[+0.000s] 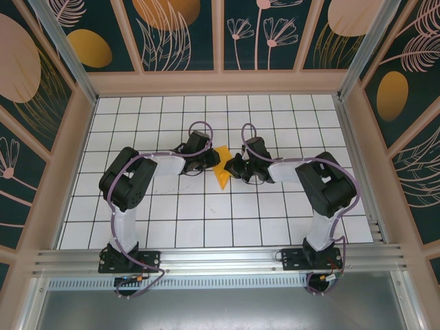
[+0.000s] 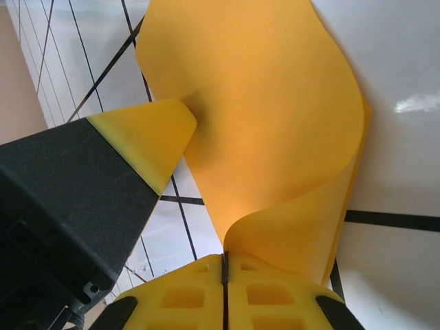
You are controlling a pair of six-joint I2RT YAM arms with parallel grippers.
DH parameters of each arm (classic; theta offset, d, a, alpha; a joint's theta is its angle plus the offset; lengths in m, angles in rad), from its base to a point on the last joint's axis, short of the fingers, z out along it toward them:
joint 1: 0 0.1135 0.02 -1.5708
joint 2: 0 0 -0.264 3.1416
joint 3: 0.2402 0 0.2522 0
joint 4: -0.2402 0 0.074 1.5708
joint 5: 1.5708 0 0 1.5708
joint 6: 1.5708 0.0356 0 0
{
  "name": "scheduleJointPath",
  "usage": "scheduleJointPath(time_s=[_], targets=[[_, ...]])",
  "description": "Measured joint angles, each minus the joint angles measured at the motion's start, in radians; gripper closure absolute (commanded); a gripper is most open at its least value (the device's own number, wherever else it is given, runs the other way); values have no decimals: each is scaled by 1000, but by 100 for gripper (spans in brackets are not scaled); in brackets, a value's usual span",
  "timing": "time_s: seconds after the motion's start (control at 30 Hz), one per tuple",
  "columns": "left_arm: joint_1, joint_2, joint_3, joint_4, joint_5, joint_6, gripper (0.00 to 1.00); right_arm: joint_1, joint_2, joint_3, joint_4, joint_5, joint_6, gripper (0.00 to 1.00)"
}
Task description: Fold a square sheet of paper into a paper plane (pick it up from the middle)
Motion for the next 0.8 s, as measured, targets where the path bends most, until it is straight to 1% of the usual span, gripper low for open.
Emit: scheduleJointPath(time_s=[0.8], targets=[[0,0,0,0,4,7,79,3,63,46,4,-12,-31,93]])
